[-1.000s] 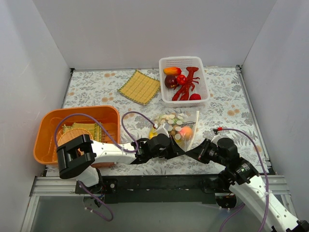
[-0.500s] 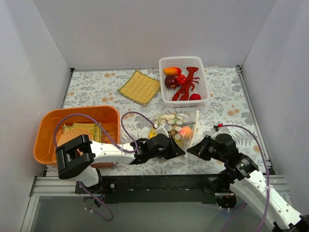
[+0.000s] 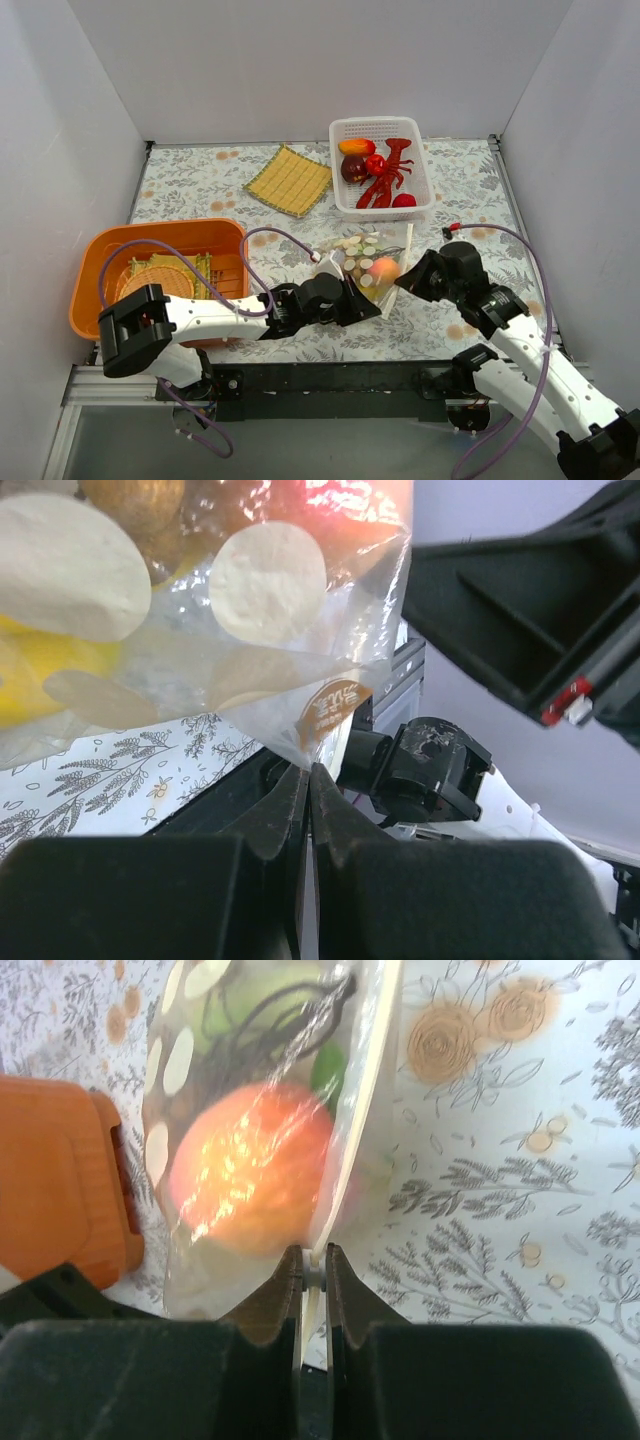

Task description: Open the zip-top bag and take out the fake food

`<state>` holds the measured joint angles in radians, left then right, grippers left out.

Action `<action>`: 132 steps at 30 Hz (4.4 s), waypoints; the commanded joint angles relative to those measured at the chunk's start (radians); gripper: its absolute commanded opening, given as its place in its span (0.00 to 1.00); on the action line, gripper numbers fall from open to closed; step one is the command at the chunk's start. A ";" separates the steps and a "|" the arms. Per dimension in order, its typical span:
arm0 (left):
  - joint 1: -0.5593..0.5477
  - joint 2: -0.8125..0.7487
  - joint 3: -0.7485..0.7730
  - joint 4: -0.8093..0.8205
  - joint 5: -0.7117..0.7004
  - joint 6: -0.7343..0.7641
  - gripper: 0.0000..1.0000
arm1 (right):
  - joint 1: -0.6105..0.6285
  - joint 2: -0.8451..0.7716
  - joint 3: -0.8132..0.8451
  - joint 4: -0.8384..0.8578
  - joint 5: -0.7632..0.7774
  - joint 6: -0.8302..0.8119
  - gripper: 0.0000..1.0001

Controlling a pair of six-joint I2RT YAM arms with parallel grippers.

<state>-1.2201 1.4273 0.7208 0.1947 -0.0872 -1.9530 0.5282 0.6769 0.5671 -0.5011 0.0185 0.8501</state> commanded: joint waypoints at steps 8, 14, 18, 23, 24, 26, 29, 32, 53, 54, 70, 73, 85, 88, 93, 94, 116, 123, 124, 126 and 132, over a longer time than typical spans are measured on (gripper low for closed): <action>-0.025 -0.073 -0.003 -0.107 0.086 0.017 0.00 | -0.390 0.167 0.143 0.197 -0.104 -0.224 0.12; -0.028 -0.077 0.025 -0.127 0.086 0.032 0.00 | -0.511 0.240 0.201 0.239 -0.190 -0.233 0.11; -0.029 -0.074 0.051 -0.142 0.125 0.055 0.00 | -0.517 0.266 0.234 0.246 -0.248 -0.235 0.05; -0.029 -0.054 0.133 -0.225 0.113 0.132 0.09 | -0.516 0.236 0.235 0.228 -0.287 -0.235 0.05; -0.029 -0.050 0.170 -0.242 0.112 0.161 0.13 | -0.514 0.231 0.234 0.225 -0.298 -0.233 0.03; -0.029 -0.038 0.203 -0.291 0.104 0.193 0.27 | -0.508 0.217 0.235 0.204 -0.313 -0.233 0.02; -0.029 -0.030 0.258 -0.331 0.107 0.242 0.33 | -0.499 0.187 0.240 0.191 -0.316 -0.232 0.01; -0.029 -0.025 0.308 -0.374 0.112 0.285 0.40 | -0.494 0.168 0.254 0.168 -0.330 -0.230 0.01; -0.029 0.039 0.693 -0.817 -0.165 0.543 0.50 | -0.425 0.153 0.316 0.151 -0.308 -0.209 0.01; -0.029 0.062 0.735 -0.842 -0.189 0.552 0.50 | -0.416 0.154 0.317 0.151 -0.302 -0.207 0.01; -0.029 0.314 0.974 -1.038 -0.446 0.692 0.47 | -0.339 0.167 0.333 0.139 -0.242 -0.200 0.01; -0.029 0.343 0.991 -1.043 -0.476 0.710 0.35 | -0.338 0.167 0.349 0.118 -0.232 -0.207 0.01; -0.029 0.340 0.964 -0.950 -0.436 0.703 0.00 | -0.336 0.147 0.364 0.081 -0.206 -0.249 0.09; -0.027 0.308 0.934 -0.907 -0.418 0.695 0.00 | -0.336 0.144 0.367 0.075 -0.207 -0.260 0.22; -0.009 0.283 0.907 -0.871 -0.379 0.655 0.00 | -0.336 0.136 0.370 0.069 -0.210 -0.270 0.44; -0.001 0.279 0.899 -0.856 -0.362 0.648 0.00 | -0.336 0.138 0.373 0.059 -0.215 -0.275 0.47; 0.159 0.232 0.796 -0.712 -0.157 0.591 0.00 | -0.251 0.001 0.381 -0.165 -0.180 -0.379 0.68; 0.159 0.219 0.804 -0.706 -0.148 0.588 0.00 | -0.067 0.055 0.403 -0.129 -0.146 -0.333 0.48; 0.159 0.217 0.802 -0.707 -0.148 0.582 0.00 | 0.002 0.059 0.390 -0.125 -0.115 -0.319 0.45; 0.159 0.213 0.792 -0.704 -0.148 0.575 0.00 | 0.062 0.081 0.351 -0.088 -0.063 -0.303 0.45; 0.159 0.200 0.789 -0.724 -0.164 0.565 0.00 | 0.204 0.141 0.309 -0.053 0.104 -0.244 0.46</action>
<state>-1.0687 1.7035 1.5162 -0.5301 -0.2382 -1.3773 0.6926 0.8082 0.8978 -0.6136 -0.0242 0.5602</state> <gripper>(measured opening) 0.010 0.447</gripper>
